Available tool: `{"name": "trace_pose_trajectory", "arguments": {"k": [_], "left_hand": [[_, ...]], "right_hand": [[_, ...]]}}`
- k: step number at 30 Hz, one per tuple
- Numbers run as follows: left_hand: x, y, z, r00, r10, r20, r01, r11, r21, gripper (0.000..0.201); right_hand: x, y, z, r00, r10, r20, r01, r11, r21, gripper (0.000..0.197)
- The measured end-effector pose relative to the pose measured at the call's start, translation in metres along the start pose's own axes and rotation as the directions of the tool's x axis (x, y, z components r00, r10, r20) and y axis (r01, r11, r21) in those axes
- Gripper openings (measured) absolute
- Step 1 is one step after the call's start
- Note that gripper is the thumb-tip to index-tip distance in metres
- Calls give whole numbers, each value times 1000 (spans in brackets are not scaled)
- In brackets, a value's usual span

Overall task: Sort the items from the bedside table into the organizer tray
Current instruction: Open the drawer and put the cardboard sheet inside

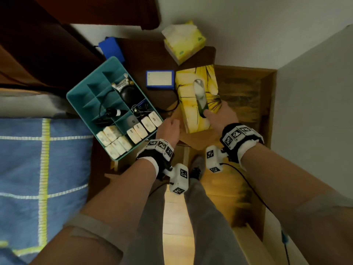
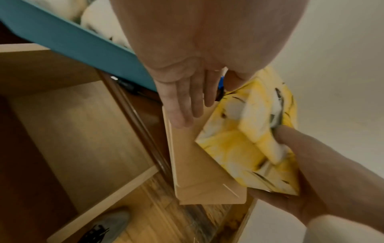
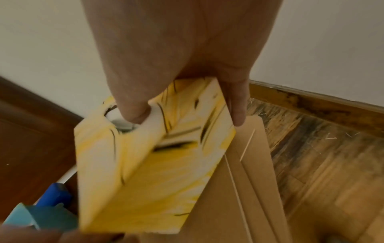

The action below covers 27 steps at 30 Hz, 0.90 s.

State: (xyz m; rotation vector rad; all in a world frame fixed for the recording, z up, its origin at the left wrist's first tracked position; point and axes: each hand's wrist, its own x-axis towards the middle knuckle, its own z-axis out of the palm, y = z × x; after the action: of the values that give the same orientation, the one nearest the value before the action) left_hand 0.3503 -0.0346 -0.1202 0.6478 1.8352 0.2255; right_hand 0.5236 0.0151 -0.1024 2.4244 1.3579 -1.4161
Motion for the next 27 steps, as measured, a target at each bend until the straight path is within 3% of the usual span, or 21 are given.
{"name": "trace_pose_trajectory", "arguments": {"k": [3, 6, 12, 16, 20, 25, 27], "left_hand": [[-23, -2, -3, 993, -106, -56, 112, 988, 104, 44], [-31, -6, 4, 997, -36, -70, 56, 952, 300, 62], [-21, -11, 19, 995, -20, -102, 58, 924, 379, 85], [-13, -12, 18, 994, -91, -61, 108, 906, 410, 75], [-5, -13, 21, 996, -82, -33, 89, 919, 385, 61], [-3, -9, 22, 998, -45, -40, 53, 964, 259, 54], [-6, -10, 23, 998, -25, -62, 40, 969, 243, 54]], "right_hand": [[-1, 10, -10, 995, -6, -95, 7, 1000, 15, 74], [-3, 18, -17, 990, 16, -142, -11, 999, 34, 70], [-9, 46, -12, 982, 96, -161, -77, 990, 117, 65], [-4, 57, -1, 990, 122, -70, -108, 978, 177, 72], [10, 63, -2, 994, 91, -55, -72, 957, 280, 85], [16, 61, -6, 998, 60, -14, -50, 921, 387, 88], [16, 57, -6, 999, 44, 10, -44, 907, 419, 78]]}}
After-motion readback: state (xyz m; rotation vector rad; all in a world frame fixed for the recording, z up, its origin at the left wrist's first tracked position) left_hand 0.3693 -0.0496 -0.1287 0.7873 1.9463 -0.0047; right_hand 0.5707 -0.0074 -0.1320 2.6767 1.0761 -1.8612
